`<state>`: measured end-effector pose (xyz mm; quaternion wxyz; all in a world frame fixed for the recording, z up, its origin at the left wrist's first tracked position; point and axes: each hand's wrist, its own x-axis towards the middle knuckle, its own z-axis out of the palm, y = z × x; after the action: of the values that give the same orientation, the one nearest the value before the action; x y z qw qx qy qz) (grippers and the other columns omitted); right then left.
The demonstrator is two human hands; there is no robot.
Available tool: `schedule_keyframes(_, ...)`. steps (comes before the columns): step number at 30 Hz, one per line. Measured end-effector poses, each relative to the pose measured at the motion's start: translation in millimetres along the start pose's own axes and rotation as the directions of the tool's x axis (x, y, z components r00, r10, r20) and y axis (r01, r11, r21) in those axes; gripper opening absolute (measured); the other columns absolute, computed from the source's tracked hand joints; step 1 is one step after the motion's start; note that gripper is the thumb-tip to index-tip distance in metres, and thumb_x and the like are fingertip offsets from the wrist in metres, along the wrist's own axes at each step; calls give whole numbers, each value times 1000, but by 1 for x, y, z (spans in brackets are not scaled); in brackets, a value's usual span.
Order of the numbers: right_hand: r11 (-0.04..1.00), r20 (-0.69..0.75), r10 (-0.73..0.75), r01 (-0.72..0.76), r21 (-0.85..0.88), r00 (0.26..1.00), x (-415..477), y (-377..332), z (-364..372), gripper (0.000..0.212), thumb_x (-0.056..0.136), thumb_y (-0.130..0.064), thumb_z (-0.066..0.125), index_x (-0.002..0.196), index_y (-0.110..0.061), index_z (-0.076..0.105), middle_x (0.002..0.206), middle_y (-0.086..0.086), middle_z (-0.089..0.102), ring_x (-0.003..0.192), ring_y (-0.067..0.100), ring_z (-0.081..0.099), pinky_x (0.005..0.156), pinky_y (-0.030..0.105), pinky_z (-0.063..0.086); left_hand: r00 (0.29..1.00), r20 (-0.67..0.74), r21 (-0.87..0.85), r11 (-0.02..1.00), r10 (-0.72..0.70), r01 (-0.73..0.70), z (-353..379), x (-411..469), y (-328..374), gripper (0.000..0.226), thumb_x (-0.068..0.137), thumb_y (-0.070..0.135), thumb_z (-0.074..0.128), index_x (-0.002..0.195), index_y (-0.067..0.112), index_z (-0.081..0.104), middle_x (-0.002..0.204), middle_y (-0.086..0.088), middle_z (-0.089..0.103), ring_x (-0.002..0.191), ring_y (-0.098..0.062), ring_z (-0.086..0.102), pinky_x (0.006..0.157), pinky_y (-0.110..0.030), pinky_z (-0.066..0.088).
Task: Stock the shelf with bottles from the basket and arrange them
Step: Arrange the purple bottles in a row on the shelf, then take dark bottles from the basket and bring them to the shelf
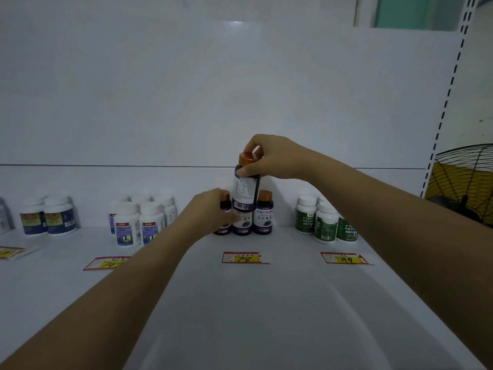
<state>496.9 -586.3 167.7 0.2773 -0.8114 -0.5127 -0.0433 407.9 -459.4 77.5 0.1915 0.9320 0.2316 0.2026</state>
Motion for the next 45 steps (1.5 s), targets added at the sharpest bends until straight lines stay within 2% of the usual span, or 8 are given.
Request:
schedule_keyframes(4,990,-23,53,-55,-128,998,0,5,19,48,83,-35,70,120,-10,53,115,6,56,98,18,51,79,27,45,999,9,385,922,-41,35,3,-1,-13,48,86,42,63,122,14,48,117,-10,57,105,-27,54,84,-34,45)
schedule_keyframes(8,980,-16,151,-152,-127,988,-3,13,36,53,82,-36,72,120,-2,57,120,13,60,103,24,57,88,35,50,995,73,506,863,-62,17,18,-6,-24,43,89,43,56,118,12,49,116,-10,53,106,-28,52,83,-35,43)
schedule_keyframes(19,972,62,178,-166,-165,982,-6,13,54,51,82,-36,71,118,-2,56,120,17,59,86,17,46,84,32,50,994,55,518,854,-95,53,20,-22,-32,36,93,36,52,117,10,49,116,-11,54,104,-27,54,74,-31,41)
schedule_keyframes(22,979,92,143,-127,-158,985,-4,0,53,49,82,-34,71,117,-3,57,117,15,60,87,17,49,80,31,48,990,54,506,859,-128,83,10,-29,-35,34,93,36,52,114,9,49,115,-11,55,103,-28,54,77,-33,44)
schedule_keyframes(26,992,92,64,-54,-111,994,4,-28,51,51,81,-34,73,118,-1,58,118,15,60,103,26,58,87,36,50,985,11,488,861,-170,143,-9,-38,-43,36,91,35,54,115,8,51,118,-13,56,106,-29,54,85,-35,47)
schedule_keyframes(35,990,144,-138,140,-4,980,28,-131,88,48,81,-32,74,114,0,59,112,15,62,98,28,64,84,38,56,948,-82,504,808,-307,305,-91,-85,-105,37,91,35,54,117,9,52,117,-12,57,103,-28,55,78,-34,45)
schedule_keyframes(40,973,187,-233,227,50,954,38,-210,130,48,81,-33,73,114,0,59,111,15,63,95,26,63,82,34,56,890,-179,471,758,-420,452,-139,-132,-169,47,88,37,59,128,13,50,125,-8,57,108,-26,57,89,-36,49)
schedule_keyframes(45,932,210,-352,321,168,912,41,-308,181,48,81,-32,73,115,0,59,113,15,62,92,25,62,84,36,56,824,-230,509,658,-517,555,-194,-196,-239,40,91,37,56,120,11,50,113,-9,57,101,-26,54,76,-32,44)
